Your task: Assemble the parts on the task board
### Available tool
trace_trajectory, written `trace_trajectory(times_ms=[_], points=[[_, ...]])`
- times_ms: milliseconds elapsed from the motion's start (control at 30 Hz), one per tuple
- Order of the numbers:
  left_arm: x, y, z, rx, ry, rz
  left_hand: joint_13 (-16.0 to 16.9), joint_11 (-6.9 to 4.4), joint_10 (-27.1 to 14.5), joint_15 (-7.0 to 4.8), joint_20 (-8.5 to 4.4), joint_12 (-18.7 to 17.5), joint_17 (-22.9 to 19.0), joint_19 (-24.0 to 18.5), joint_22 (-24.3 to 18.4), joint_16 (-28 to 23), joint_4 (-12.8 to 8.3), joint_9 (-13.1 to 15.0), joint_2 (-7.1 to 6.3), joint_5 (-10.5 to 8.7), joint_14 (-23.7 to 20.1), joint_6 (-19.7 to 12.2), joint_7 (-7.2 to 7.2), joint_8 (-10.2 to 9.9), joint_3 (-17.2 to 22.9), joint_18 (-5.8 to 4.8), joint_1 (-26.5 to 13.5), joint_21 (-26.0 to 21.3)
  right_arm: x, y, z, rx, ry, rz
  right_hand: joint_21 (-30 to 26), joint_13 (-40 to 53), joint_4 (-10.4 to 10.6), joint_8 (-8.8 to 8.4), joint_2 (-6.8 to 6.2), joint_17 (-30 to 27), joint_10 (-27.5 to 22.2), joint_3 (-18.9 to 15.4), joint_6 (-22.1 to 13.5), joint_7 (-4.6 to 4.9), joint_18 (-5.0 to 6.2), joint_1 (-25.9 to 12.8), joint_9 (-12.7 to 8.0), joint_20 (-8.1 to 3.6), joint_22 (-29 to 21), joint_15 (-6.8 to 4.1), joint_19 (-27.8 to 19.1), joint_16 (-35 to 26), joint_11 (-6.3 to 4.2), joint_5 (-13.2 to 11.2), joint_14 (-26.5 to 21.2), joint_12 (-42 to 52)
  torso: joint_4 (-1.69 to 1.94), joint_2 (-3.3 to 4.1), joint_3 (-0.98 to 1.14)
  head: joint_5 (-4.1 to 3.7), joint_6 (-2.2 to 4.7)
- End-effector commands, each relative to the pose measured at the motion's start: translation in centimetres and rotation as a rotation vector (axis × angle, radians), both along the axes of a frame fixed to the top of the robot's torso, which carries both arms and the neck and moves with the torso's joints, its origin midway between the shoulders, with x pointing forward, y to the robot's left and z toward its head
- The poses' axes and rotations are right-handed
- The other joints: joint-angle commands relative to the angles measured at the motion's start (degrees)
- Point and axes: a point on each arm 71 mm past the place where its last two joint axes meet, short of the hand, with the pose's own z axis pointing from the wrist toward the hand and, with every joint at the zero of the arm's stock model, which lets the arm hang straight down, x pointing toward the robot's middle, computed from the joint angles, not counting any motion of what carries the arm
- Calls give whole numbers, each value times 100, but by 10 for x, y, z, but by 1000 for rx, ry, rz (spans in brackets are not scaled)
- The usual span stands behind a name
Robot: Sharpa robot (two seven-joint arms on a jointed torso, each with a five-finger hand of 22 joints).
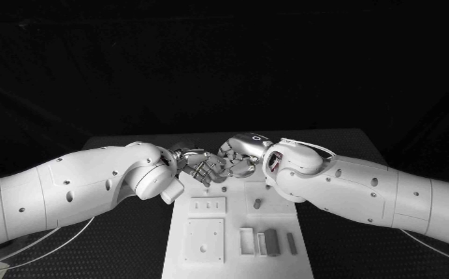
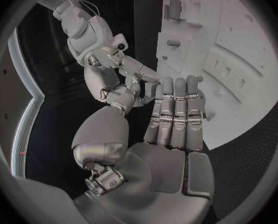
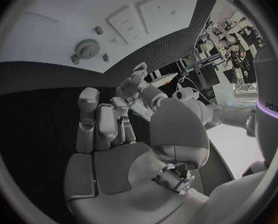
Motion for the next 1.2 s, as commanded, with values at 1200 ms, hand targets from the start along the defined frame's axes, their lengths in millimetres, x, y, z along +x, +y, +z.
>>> trace_trajectory(times_ms=[1200], points=[[-1,0,0,31,-4,-8,268,-111,348,-98,-110,-10,299,129,183,-40,-209,143,603,-22,294,303,-122,100,512,-36,552,30,3,-1,-2,-20,9,-4,-34,-13,36,-16,-27,-42,-32,-4,181,160,268,-17,13,-27,67,-32,0,-59,-11,7,-7,-50,1,2,3,-7,-37]])
